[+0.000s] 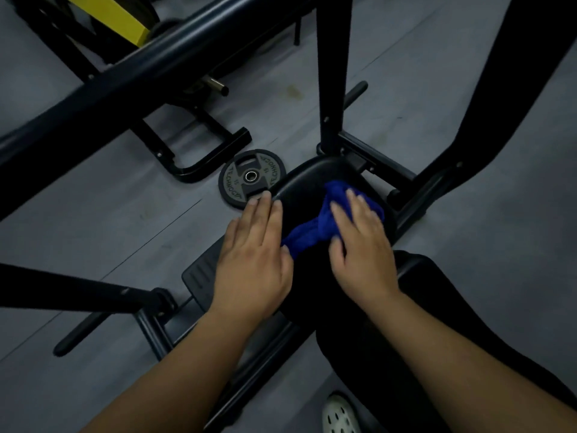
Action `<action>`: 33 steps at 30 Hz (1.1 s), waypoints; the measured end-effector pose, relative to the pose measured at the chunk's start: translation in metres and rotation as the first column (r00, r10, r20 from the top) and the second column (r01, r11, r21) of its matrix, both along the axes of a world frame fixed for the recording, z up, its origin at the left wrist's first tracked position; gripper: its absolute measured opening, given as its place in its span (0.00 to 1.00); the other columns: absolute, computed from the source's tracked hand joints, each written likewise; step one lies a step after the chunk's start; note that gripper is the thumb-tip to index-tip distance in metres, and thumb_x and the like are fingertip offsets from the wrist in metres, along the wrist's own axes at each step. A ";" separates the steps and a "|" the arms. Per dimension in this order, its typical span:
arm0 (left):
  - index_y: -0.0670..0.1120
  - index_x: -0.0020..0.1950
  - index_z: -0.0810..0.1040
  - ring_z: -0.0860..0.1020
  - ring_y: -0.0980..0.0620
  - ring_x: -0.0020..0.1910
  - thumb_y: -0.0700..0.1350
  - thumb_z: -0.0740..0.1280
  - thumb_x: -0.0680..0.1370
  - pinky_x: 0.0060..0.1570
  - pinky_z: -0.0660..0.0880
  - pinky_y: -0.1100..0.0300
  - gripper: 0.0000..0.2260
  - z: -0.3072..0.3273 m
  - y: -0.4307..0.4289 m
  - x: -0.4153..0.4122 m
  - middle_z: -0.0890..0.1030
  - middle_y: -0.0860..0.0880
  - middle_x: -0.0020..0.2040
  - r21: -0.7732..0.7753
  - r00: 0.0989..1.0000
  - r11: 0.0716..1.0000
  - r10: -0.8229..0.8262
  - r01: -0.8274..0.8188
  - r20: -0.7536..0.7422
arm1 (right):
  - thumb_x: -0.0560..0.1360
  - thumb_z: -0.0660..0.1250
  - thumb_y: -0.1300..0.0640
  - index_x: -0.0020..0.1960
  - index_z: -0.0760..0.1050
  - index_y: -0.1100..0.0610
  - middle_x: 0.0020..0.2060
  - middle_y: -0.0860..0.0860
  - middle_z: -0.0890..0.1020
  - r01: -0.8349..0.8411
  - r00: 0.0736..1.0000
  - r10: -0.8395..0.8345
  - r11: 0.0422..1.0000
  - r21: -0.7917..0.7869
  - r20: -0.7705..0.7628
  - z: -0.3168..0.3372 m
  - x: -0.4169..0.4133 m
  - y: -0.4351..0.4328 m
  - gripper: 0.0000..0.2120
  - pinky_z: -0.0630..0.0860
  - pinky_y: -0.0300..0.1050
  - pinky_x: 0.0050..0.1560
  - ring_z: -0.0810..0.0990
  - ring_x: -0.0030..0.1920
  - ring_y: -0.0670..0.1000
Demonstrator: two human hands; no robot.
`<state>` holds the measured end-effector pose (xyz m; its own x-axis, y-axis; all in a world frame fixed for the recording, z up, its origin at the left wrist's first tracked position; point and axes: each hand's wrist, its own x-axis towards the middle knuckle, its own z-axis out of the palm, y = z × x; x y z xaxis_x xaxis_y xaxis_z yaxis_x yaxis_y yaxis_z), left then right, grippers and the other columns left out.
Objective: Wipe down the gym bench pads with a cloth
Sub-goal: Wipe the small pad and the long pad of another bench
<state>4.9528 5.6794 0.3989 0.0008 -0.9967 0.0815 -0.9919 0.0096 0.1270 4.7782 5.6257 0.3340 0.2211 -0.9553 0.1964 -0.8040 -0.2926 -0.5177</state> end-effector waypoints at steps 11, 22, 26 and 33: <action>0.41 0.80 0.59 0.54 0.45 0.80 0.47 0.53 0.76 0.77 0.55 0.46 0.31 -0.008 -0.010 0.000 0.55 0.43 0.81 -0.004 0.998 0.998 -0.055 0.055 0.027 | 0.78 0.53 0.49 0.78 0.63 0.52 0.78 0.54 0.62 0.121 0.992 -0.123 0.992 0.047 0.042 -0.016 -0.008 0.027 0.28 0.59 0.62 0.75 0.57 0.78 0.57; 0.41 0.80 0.60 0.54 0.45 0.80 0.50 0.53 0.81 0.76 0.59 0.45 0.27 -0.014 -0.003 0.012 0.55 0.43 0.81 -0.008 0.990 0.994 -0.107 0.108 0.092 | 0.80 0.51 0.44 0.77 0.63 0.50 0.78 0.53 0.61 0.136 0.991 -0.136 0.991 0.004 -0.007 0.011 0.017 -0.019 0.28 0.56 0.60 0.76 0.56 0.78 0.58; 0.41 0.80 0.59 0.55 0.46 0.80 0.47 0.53 0.81 0.77 0.58 0.46 0.27 -0.017 -0.004 0.017 0.58 0.42 0.81 -0.032 0.989 0.990 -0.132 0.134 0.066 | 0.82 0.50 0.40 0.71 0.73 0.47 0.76 0.50 0.66 0.055 0.998 -0.052 0.996 -0.064 0.040 0.045 0.069 -0.049 0.24 0.51 0.60 0.77 0.57 0.78 0.59; 0.40 0.78 0.63 0.59 0.45 0.79 0.47 0.55 0.81 0.75 0.58 0.50 0.25 -0.012 0.018 0.025 0.60 0.42 0.80 -0.034 0.989 0.993 -0.113 0.116 0.091 | 0.80 0.55 0.50 0.72 0.73 0.51 0.75 0.51 0.69 0.008 0.993 0.001 0.997 -0.075 0.121 0.006 0.013 -0.017 0.23 0.62 0.60 0.74 0.64 0.76 0.57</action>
